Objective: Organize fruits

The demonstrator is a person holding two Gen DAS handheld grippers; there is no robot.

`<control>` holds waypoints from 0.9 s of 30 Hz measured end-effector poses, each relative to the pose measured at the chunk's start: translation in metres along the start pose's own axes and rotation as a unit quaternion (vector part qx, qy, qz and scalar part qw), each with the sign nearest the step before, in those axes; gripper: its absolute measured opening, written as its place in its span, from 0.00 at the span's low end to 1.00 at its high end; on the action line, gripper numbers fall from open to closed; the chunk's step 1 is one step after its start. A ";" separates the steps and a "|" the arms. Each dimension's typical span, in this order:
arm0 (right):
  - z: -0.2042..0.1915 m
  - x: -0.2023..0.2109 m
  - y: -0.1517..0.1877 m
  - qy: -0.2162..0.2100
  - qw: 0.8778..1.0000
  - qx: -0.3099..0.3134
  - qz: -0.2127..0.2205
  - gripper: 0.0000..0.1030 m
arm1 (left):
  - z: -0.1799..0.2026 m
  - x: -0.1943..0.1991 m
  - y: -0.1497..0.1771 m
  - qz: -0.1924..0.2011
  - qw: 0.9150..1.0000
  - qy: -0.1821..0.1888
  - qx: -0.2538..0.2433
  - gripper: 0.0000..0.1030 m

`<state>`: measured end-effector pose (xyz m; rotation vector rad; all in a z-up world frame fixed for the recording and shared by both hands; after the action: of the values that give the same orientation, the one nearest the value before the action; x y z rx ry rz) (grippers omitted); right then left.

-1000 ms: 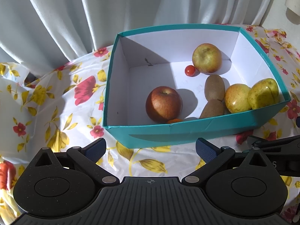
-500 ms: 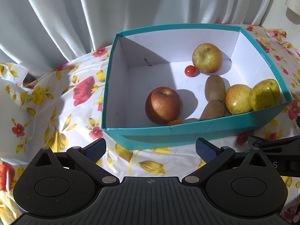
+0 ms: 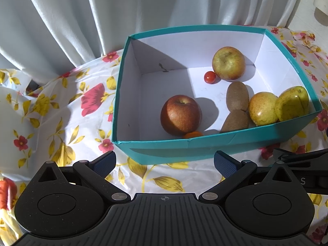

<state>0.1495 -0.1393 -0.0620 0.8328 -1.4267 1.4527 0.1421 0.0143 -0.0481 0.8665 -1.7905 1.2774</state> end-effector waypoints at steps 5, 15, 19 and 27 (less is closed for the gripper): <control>0.000 0.000 0.000 -0.001 1.000 -0.001 0.000 1.00 | 0.000 0.001 0.000 0.000 1.000 -0.002 0.000 1.00; -0.001 0.001 0.000 -0.001 1.000 -0.001 0.001 1.00 | -0.001 0.001 0.000 0.001 1.000 -0.006 0.000 1.00; -0.001 0.001 0.000 -0.001 1.000 -0.001 0.001 1.00 | -0.001 0.000 0.000 0.001 1.000 -0.006 -0.001 1.00; 0.000 0.001 0.000 0.000 1.000 -0.002 0.001 1.00 | -0.001 0.000 -0.001 0.000 1.000 -0.005 -0.001 1.00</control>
<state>0.1493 -0.1396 -0.0609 0.8298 -1.4306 1.4512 0.1428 0.0147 -0.0477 0.8739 -1.7999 1.2737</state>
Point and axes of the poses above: each gripper's, at about its wrist camera, not at the fingertips, and x roughly against the way its jaws point, z to its right, y to its underside, the point moved 8 cm from there along -x, roughly the way its jaws point, and after that the axes turned 10 degrees about -x, right-handed, at the moved point
